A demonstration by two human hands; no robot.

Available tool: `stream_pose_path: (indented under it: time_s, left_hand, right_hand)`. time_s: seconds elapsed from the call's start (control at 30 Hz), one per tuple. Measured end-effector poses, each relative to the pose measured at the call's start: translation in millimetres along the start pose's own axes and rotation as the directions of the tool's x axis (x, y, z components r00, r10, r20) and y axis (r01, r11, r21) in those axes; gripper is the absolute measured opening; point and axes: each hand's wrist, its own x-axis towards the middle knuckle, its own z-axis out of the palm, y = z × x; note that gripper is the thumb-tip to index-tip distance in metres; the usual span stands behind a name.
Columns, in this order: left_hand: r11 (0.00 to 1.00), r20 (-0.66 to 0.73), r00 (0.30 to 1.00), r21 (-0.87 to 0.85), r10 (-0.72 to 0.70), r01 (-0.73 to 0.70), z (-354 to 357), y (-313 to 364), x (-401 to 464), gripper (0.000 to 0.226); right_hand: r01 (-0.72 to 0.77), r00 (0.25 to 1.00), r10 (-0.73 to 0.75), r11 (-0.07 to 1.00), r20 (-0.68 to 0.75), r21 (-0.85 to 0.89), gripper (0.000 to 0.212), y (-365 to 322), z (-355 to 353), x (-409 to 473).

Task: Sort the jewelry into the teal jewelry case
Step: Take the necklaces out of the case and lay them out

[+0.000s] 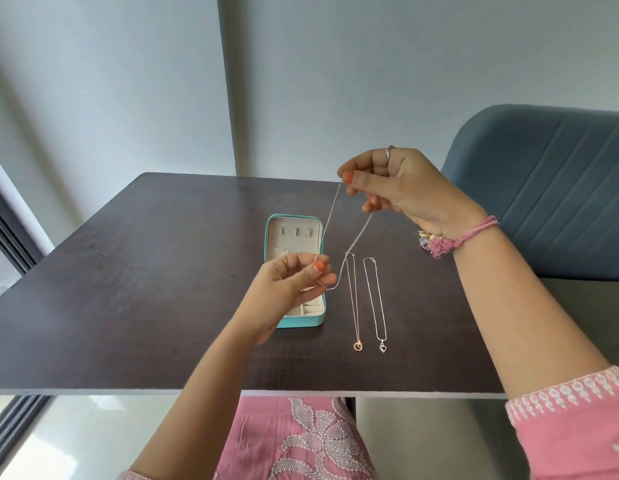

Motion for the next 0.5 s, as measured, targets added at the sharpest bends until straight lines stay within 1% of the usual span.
stream_pose_path:
  time_s: [0.1,0.2,0.3,0.37,0.4,0.5]
  left_hand:
    - [1.0,-0.045,0.999,-0.012,-0.013,0.012,-4,-5,-1,0.018]
    - [1.0,-0.071,0.997,-0.006,-0.022,0.022,-9,-8,-1,0.017]
    - [0.999,-0.075,0.997,-0.011,-0.032,0.031,-10,-9,-3,0.016]
    - [0.999,-0.072,0.997,-0.006,-0.038,0.037,-9,-10,-4,0.016]
    - [0.999,-0.069,0.997,-0.006,-0.045,0.044,-8,-10,-5,0.016]
    - [0.997,-0.046,0.996,-0.013,-0.073,0.072,-9,-11,-7,0.018]
  right_hand:
    - [-0.028,0.999,0.029,0.997,0.012,-0.066,0.01,1,-8,1]
    - [-0.067,0.997,0.069,0.996,0.031,-0.051,0.013,1,-16,1]
    - [-0.123,0.989,0.114,0.988,0.093,0.097,0.024,1,-24,0]
    - [-0.135,0.982,0.103,0.969,0.158,0.208,0.034,4,-30,-2]
    - [-0.127,0.981,0.088,0.965,0.174,0.23,0.037,5,-32,-3]
    - [-0.088,0.99,0.056,0.96,0.126,0.264,0.04,10,-37,-4]
